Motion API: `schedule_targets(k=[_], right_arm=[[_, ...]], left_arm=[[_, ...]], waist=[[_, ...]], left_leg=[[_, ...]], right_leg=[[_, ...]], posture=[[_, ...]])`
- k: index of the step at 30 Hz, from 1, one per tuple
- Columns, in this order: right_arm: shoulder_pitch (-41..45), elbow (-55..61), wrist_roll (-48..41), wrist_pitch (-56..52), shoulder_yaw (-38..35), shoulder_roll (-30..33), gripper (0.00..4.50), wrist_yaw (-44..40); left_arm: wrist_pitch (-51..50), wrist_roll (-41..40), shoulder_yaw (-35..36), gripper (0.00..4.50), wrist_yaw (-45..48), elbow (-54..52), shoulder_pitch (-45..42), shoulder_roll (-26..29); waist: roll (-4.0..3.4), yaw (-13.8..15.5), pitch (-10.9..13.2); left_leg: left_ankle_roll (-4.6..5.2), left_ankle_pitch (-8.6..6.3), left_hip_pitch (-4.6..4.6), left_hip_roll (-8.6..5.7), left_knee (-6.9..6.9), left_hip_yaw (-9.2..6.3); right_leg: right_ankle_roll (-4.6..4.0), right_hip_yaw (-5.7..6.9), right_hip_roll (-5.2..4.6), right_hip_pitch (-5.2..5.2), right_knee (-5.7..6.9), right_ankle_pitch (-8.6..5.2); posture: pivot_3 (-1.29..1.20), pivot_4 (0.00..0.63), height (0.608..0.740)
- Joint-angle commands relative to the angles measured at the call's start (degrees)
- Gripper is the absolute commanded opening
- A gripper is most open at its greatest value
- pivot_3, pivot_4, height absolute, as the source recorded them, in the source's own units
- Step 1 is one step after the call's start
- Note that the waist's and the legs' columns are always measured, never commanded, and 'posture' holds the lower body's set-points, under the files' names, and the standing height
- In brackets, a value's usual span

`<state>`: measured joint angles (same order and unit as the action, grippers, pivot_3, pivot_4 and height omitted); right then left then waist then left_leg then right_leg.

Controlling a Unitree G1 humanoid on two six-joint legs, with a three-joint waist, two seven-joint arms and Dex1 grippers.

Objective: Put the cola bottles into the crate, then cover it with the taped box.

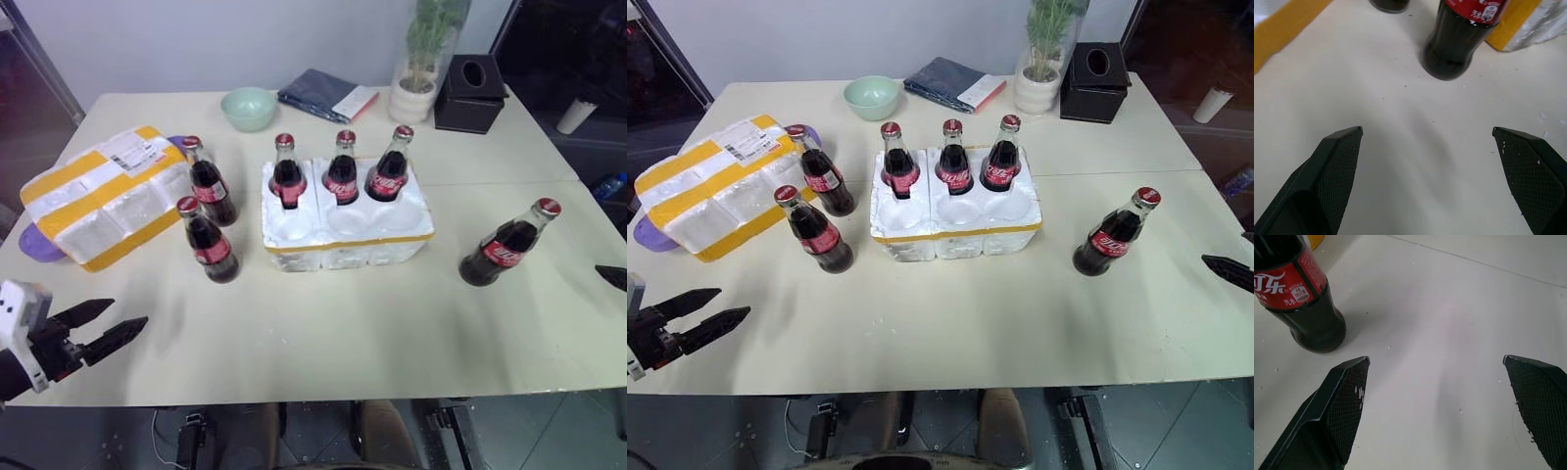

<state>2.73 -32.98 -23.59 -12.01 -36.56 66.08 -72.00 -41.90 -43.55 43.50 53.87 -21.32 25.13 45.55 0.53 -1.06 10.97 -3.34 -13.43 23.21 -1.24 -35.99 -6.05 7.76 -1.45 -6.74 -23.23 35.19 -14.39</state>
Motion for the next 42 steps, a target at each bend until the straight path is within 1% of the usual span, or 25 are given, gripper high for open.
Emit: schedule_targets(k=[1, 6, 14, 19, 22, 26, 28, 30, 32, 34, 36, 39, 42], right_arm=[[0.1, 0.5, -0.6, 0.7, -1.1, 0.3, 4.50, 0.0], [-0.9, 1.3, -1.0, 0.1, -1.8, 0.0, 4.50, 0.2], [-1.9, 2.0, -1.7, -0.7, -2.4, -0.5, 4.50, 0.9], [-1.2, 3.5, -3.1, -4.2, -3.2, 2.1, 4.50, -1.7], [0.5, 5.9, -4.7, -7.5, -3.6, 6.1, 4.50, -5.3], [6.9, 11.7, -10.4, -16.3, -1.1, 12.3, 4.50, -11.2], [11.5, 15.8, -14.2, -20.7, 1.6, 14.6, 4.50, -13.3], [17.3, 20.3, -18.7, -25.6, 5.4, 16.0, 4.50, -14.1], [21.7, 24.9, -22.1, -29.2, 8.5, 16.5, 4.50, -15.0], [25.4, 29.7, -24.9, -31.5, 11.5, 16.6, 4.50, -15.8], [28.5, 32.6, -26.5, -33.3, 13.8, 16.1, 4.50, -15.7], [32.1, 36.0, -28.7, -35.6, 16.1, 14.5, 4.50, -14.7], [33.3, 38.0, -29.7, -36.9, 16.8, 13.1, 4.50, -13.6]], left_arm=[[1.3, 0.5, 0.3, 4.44, 1.7, -0.7, 0.6, 1.3], [2.6, 2.5, -0.7, 4.44, -1.2, 1.1, -2.8, 1.0], [2.9, 3.7, -2.0, 4.44, -2.3, 3.1, -6.3, 1.6], [1.3, -0.2, -2.0, 4.44, -1.9, 3.1, -11.2, 1.4], [-2.0, -4.1, -1.9, 4.44, 0.6, 2.3, -13.2, 3.9], [-3.8, -6.5, -4.7, 4.44, 4.3, 2.7, -17.2, 8.1], [-2.6, -4.9, -8.1, 4.44, 5.3, 3.7, -19.8, 9.6], [-1.0, -2.9, -12.2, 4.44, 5.5, 5.7, -23.6, 9.9], [0.3, -1.3, -15.8, 4.44, 5.8, 7.9, -27.0, 9.6], [3.6, 2.2, -20.1, 4.44, 6.5, 10.2, -29.6, 9.1], [5.9, 4.2, -22.6, 4.44, 6.5, 12.6, -31.8, 8.1], [8.8, 7.2, -26.2, 4.44, 5.5, 16.5, -36.1, 5.7], [10.2, 8.9, -29.1, 4.44, 6.0, 17.9, -38.5, 4.2]], waist=[[0.00, 0.0, 0.0], [-0.04, 0.1, 0.0], [-0.04, 0.0, 0.0], [-0.05, 0.0, 0.0], [-0.13, 0.0, 0.0], [-0.37, -0.3, 0.0], [-0.44, -0.3, 0.0], [-0.45, -0.3, 0.0], [-0.44, -0.2, 0.0], [-0.41, -0.1, 0.0], [-0.42, 0.0, 0.1], [-0.37, 0.3, 0.1], [-0.35, 0.3, 0.1]], left_leg=[[0.00, 0.00, 0.00, 0.00, 0.00, 0.00], [0.00, 0.00, -0.02, 0.00, -0.01, 0.00], [0.00, 0.00, -0.04, 0.00, -0.02, 0.00], [0.01, 0.00, -0.07, 0.00, -0.04, 0.00], [0.01, 0.01, -0.06, -0.01, -0.06, 0.01], [0.01, 0.01, -0.13, 0.00, -0.06, 0.01], [0.01, 0.01, -0.17, 0.02, -0.05, 0.01], [0.01, 0.01, -0.19, 0.03, -0.03, 0.01], [0.01, 0.01, -0.16, 0.04, -0.03, 0.00], [0.01, 0.01, -0.08, 0.04, -0.02, -0.02], [0.01, 0.01, 0.02, 0.03, -0.02, 0.00], [0.01, 0.01, 0.13, 0.01, -0.04, -0.02], [0.00, 0.01, 0.16, 0.01, -0.10, -0.03]], right_leg=[[0.00, 0.00, 0.00, 0.00, 0.00, 0.00], [0.00, 0.00, 0.01, 0.01, 0.03, 0.00], [0.01, 0.00, 0.02, 0.04, 0.05, 0.01], [0.02, 0.00, 0.02, 0.06, 0.10, 0.01], [0.03, -0.02, 0.02, 0.06, 0.12, 0.02], [0.03, -0.02, 0.02, 0.04, 0.24, 0.01], [0.02, -0.02, 0.04, 0.04, 0.28, 0.01], [0.02, -0.02, 0.05, 0.05, 0.28, 0.00], [0.02, -0.01, 0.06, 0.04, 0.27, 0.00], [0.03, -0.01, 0.07, -0.03, 0.25, 0.01], [0.06, -0.01, 0.06, -0.11, 0.21, 0.02], [0.24, 0.00, 0.06, -0.22, 0.21, 0.12], [0.26, 0.02, 0.06, -0.21, 0.22, 0.13]], posture=[[0.00, 0.150, 0.740], [0.00, 0.150, 0.740], [0.00, 0.150, 0.740], [0.00, 0.150, 0.740], [0.00, 0.150, 0.740], [0.00, 0.150, 0.740], [0.00, 0.150, 0.740], [0.00, 0.150, 0.740], [0.00, 0.150, 0.740], [0.00, 0.150, 0.740], [0.00, 0.150, 0.740], [0.00, 0.150, 0.740], [0.00, 0.150, 0.740]])
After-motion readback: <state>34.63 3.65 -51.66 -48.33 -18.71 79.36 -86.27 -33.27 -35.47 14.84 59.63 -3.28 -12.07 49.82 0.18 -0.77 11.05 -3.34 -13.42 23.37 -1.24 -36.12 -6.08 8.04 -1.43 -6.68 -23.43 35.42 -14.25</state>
